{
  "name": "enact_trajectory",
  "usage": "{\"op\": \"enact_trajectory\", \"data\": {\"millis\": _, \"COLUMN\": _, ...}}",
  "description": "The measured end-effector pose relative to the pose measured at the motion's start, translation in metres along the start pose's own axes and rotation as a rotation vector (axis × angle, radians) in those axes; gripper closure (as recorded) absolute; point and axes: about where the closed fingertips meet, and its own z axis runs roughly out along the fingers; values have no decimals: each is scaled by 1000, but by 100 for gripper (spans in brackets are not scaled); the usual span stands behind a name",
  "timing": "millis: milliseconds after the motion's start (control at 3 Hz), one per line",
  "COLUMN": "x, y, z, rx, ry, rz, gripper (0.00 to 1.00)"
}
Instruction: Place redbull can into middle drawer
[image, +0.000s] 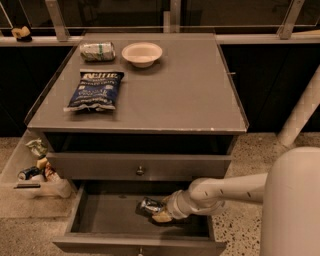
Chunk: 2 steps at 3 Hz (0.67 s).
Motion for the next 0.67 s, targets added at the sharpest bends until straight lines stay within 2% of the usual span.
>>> {"op": "enact_trajectory", "data": {"millis": 333, "x": 21, "y": -6, "z": 12, "rx": 4, "ry": 70, "rz": 45, "gripper": 100}}
{"op": "enact_trajectory", "data": {"millis": 667, "x": 24, "y": -8, "z": 12, "rx": 6, "ry": 79, "rz": 45, "gripper": 83}}
